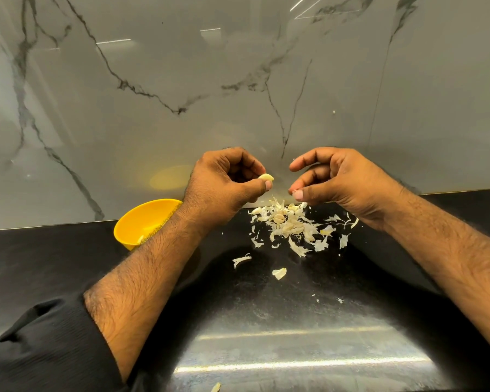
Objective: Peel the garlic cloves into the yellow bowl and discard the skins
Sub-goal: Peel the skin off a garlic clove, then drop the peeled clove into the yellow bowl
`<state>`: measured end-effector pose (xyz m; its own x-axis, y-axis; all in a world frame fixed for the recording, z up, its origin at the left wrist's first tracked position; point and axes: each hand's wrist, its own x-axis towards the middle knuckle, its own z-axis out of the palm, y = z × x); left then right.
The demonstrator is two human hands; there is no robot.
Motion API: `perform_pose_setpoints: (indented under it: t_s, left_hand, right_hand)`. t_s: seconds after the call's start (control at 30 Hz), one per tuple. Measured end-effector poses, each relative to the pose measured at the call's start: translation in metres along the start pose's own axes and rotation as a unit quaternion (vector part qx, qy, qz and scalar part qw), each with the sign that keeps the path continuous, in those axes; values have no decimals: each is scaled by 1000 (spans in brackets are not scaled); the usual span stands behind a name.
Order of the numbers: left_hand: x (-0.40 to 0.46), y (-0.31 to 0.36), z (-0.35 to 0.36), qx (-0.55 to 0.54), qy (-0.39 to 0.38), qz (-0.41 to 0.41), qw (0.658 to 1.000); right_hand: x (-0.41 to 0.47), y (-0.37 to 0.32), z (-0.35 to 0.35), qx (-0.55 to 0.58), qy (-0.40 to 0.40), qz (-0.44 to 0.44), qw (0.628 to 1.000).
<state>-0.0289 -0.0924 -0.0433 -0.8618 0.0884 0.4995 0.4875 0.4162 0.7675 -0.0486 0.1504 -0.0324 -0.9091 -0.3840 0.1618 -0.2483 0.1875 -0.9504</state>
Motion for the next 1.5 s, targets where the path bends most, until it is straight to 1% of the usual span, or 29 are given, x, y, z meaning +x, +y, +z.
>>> perform_pose_setpoints:
  t_s: [0.07,0.2,0.33,0.47,0.6,0.77,0.9,1.03,1.13,1.27,1.37,1.5]
  left_hand:
    - [0,0,0,-3,-2,0,1000]
    - [0,0,0,-3,-7,0,1000]
    - [0,-1,-1,0,-8,-2,1000]
    - [-1,0,-3,-1,-12,-6,1000]
    - [-2,1,-1,-16,-49,-5,999]
    - [-4,3,5,5,-71,10,997]
    - [-4,2,6,10,-56,19,998]
    - [-3,0,6,37,-44,44,997]
    - [-2,-1,6,62,-31,74,995]
    - [-1,-3,5,94,-40,88,991]
    - [0,-2,-1,95,-18,89,991]
    - [2,1,-18,86,30,88,992]
  right_hand:
    - [1,1,1,21,11,10,1000]
    - [2,3,1,17,24,7,1000]
    - [3,4,0,30,-4,5,1000]
    - [3,6,0,0,-15,-3,1000]
    - [3,6,2,0,-8,-10,1000]
    - [2,5,4,-16,-36,-8,999]
    - [3,7,4,-21,-37,-2,999]
    - [4,8,4,3,-42,3,999]
    - [4,8,4,31,-36,-14,999]
    - [5,8,4,41,-20,-26,999]
    - [5,8,4,40,-24,-16,999]
    - [3,7,6,21,-37,-17,999]
